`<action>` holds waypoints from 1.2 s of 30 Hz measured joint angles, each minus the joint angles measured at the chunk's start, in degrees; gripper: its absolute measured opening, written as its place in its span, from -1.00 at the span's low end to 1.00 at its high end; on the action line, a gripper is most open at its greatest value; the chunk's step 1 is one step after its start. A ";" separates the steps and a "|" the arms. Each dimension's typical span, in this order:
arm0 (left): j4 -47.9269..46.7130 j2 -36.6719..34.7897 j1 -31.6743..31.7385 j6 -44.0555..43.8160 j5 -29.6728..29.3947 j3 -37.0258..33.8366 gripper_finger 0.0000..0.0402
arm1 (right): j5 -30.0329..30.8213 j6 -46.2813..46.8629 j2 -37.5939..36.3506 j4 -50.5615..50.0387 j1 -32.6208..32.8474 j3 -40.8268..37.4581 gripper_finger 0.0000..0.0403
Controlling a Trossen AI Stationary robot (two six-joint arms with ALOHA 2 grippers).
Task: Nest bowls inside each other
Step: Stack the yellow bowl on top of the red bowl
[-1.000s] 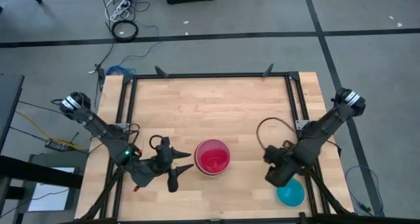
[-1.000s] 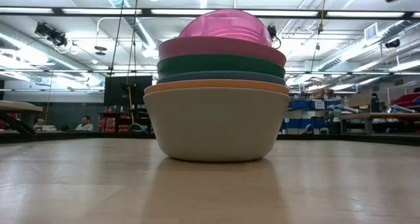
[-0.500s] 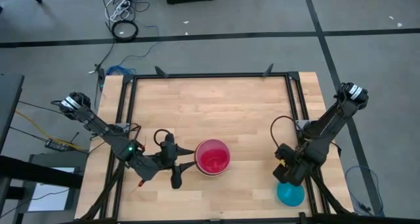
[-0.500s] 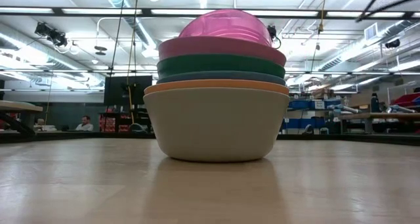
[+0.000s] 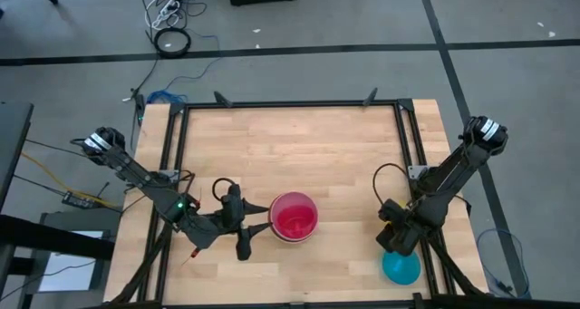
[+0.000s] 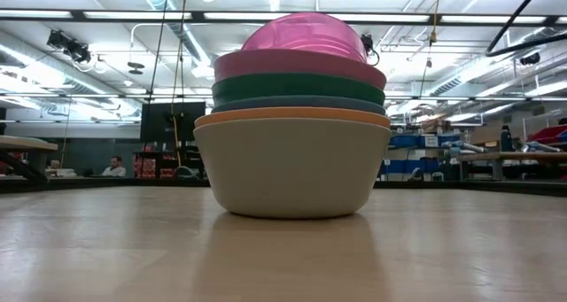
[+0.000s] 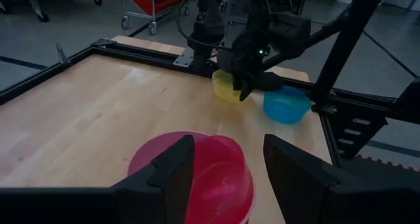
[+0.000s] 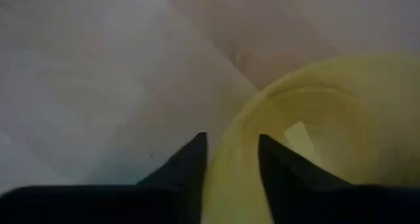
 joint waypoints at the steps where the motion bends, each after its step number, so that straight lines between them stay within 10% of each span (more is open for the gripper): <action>1: -0.04 0.00 0.01 -0.02 0.00 0.00 -0.05 | 0.38 -0.62 0.01 0.03 -0.16 0.00 -0.55; 5: -0.35 -0.17 0.00 0.38 -0.61 0.00 -0.05 | 1.74 -4.44 0.01 0.13 -2.15 0.00 -0.93; 14: -11.03 -4.18 0.00 -3.67 -4.84 0.04 -0.05 | 7.04 -21.74 0.01 3.96 -12.43 3.93 -1.00; 27: -28.82 -8.87 0.00 -14.53 -7.30 0.04 -0.05 | 12.02 -51.67 1.42 3.94 -24.52 28.79 -1.00; 36: -39.63 -10.57 -0.02 -22.96 -7.23 0.04 -0.05 | 6.43 -67.79 18.18 3.22 -26.05 47.91 -1.00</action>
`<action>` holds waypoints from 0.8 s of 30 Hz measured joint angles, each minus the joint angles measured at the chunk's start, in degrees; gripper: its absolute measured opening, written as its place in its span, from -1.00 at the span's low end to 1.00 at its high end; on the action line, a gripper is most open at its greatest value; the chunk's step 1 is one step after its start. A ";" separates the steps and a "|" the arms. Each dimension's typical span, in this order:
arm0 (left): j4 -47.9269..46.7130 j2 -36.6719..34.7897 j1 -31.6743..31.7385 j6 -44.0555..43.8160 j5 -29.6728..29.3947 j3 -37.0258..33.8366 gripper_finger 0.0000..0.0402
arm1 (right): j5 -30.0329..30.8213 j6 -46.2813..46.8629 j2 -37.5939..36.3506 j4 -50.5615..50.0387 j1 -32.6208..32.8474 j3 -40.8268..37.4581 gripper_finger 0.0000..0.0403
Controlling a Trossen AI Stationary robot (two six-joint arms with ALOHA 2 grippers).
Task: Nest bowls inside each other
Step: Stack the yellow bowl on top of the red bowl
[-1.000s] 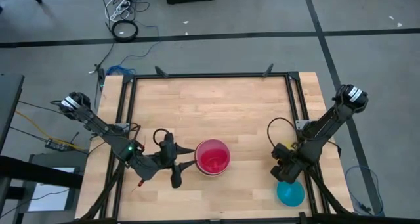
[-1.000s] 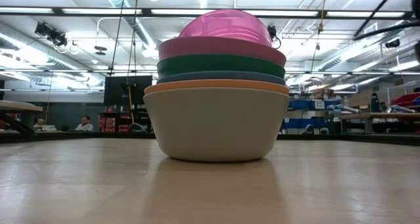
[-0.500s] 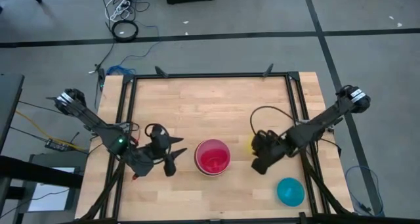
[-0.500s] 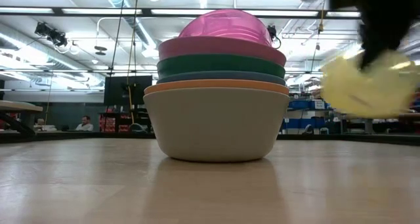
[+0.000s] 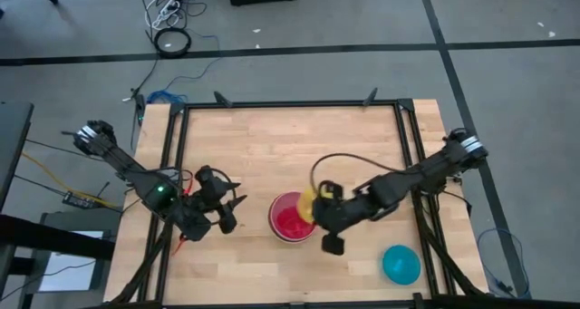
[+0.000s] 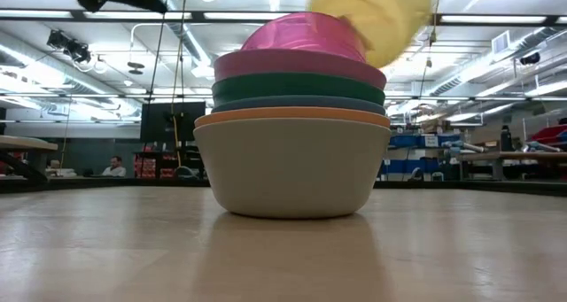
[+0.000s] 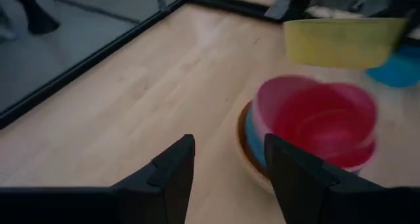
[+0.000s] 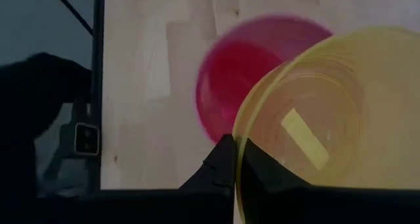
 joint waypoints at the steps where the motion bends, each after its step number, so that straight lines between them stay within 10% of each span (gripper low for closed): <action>1: -1.91 -0.31 0.00 -1.70 0.11 0.00 -0.05 | -0.33 -1.85 1.84 -0.20 -0.40 1.76 -1.00; 24: -22.93 -6.81 -5.01 -19.57 -1.84 0.00 -0.05 | -10.10 -5.22 13.04 -1.12 -1.75 8.62 -0.97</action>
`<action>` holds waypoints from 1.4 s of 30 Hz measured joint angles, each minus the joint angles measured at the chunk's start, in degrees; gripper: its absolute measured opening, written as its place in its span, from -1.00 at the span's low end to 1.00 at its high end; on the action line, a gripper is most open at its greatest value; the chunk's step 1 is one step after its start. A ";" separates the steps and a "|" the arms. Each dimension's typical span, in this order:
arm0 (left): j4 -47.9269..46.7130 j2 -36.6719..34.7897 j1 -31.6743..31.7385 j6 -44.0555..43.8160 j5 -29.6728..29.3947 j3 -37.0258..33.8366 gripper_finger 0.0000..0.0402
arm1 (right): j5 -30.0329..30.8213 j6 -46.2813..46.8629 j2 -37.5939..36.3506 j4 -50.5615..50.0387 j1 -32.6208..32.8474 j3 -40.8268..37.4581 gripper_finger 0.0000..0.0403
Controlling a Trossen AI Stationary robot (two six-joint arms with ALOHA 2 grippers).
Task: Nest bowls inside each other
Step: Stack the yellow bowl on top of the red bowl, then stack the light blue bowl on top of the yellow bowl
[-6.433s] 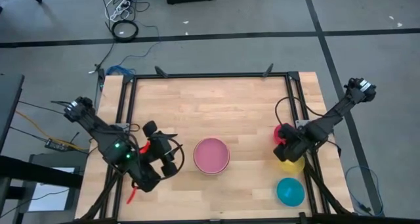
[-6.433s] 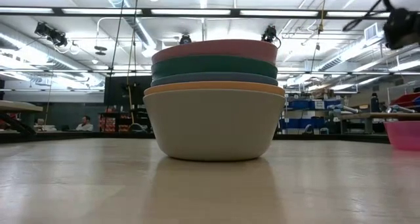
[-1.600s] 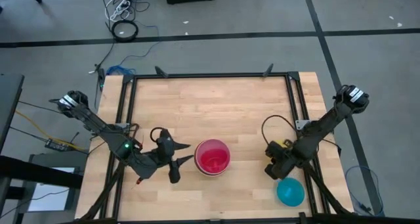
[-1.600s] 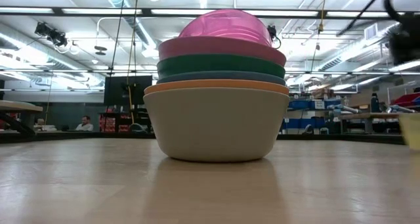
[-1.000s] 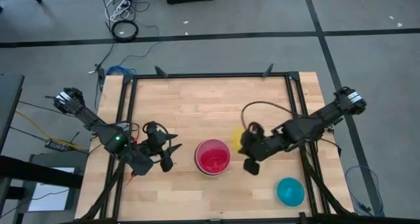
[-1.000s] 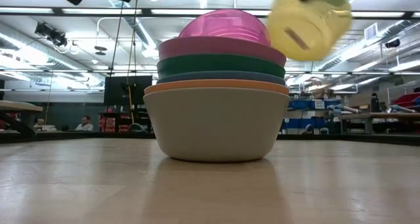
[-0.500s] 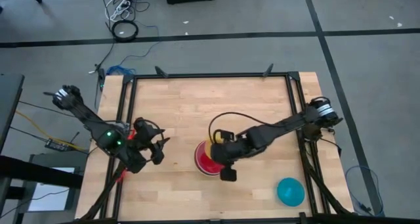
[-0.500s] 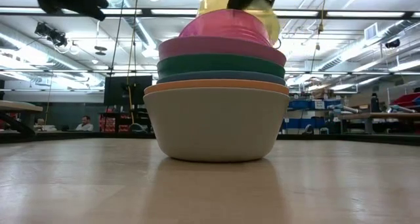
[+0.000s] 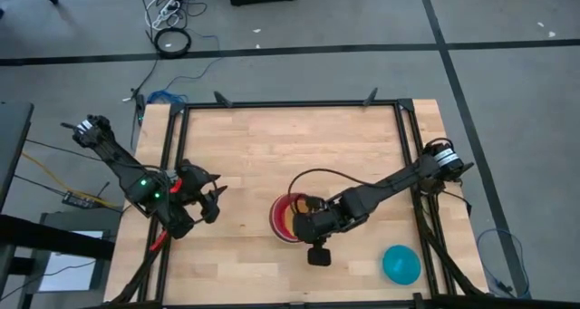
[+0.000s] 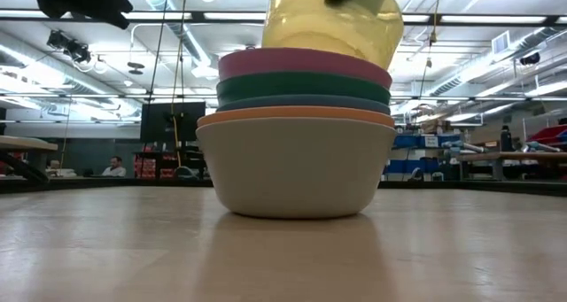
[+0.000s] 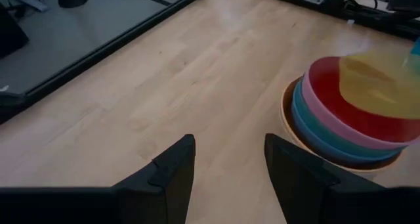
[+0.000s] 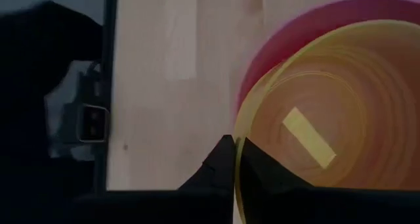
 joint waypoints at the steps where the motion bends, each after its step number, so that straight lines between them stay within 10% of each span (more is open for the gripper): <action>1: 0.02 0.00 0.00 0.00 -0.08 0.00 -0.05 | 0.19 -0.45 0.42 0.36 0.00 -0.01 -0.94; 18: -0.11 -0.02 -1.10 -1.33 -0.35 0.00 -0.05 | 5.83 -1.72 -1.23 -6.29 -2.21 2.10 -0.39; 24: -0.91 0.00 -2.37 -2.87 -0.56 -0.03 -0.05 | 6.32 14.16 -9.16 -18.83 6.80 0.60 -0.38; 42: 0.55 0.07 -3.08 -4.11 -1.18 -0.04 -0.05 | 4.33 62.67 -10.58 -11.78 31.52 -21.65 0.04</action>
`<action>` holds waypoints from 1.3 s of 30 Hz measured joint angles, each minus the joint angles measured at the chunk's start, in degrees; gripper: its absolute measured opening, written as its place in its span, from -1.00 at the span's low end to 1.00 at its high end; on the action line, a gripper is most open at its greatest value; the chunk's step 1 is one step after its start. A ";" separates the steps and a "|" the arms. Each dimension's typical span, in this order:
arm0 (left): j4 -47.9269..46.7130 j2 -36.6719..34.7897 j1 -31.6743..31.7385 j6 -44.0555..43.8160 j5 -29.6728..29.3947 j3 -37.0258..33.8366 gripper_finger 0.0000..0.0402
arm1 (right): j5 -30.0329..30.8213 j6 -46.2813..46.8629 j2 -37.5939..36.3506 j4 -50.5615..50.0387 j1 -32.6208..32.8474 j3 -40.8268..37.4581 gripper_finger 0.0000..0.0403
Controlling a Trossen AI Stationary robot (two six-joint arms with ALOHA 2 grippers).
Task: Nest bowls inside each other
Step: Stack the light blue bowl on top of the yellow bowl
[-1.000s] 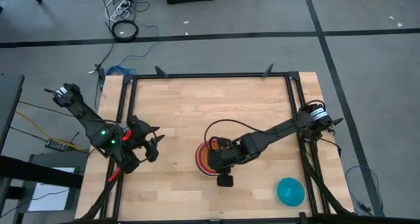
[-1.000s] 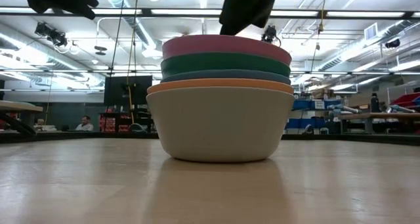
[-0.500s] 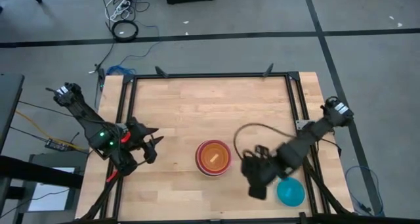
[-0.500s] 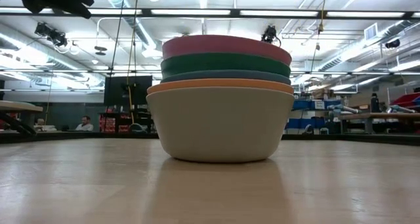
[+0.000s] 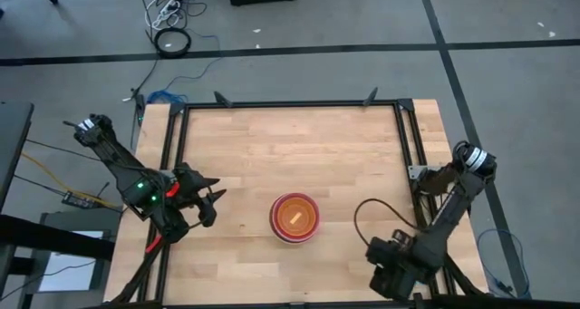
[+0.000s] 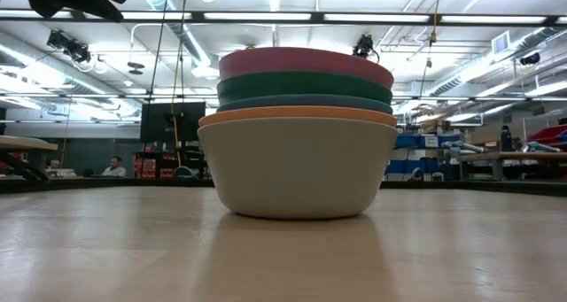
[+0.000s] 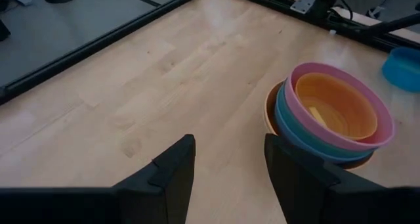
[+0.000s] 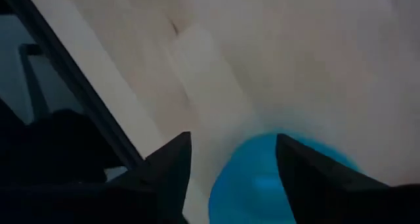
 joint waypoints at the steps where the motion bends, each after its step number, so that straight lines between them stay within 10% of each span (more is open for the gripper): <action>1: 0.02 -0.02 0.00 0.00 0.00 0.00 -0.05 | 0.04 2.52 0.00 -0.10 1.05 -0.11 0.05; 21: 0.43 -0.42 0.00 0.26 -3.07 0.00 -0.05 | 3.19 26.11 0.13 13.68 7.96 -12.02 -0.08; 32: 1.09 -0.42 0.00 0.26 -3.67 0.00 -0.05 | 0.36 24.53 0.14 21.84 7.20 -19.04 -0.46; 39: 1.53 -0.42 0.00 0.26 -5.12 0.00 -0.05 | 1.05 7.38 -0.11 20.98 -1.71 -19.01 -0.95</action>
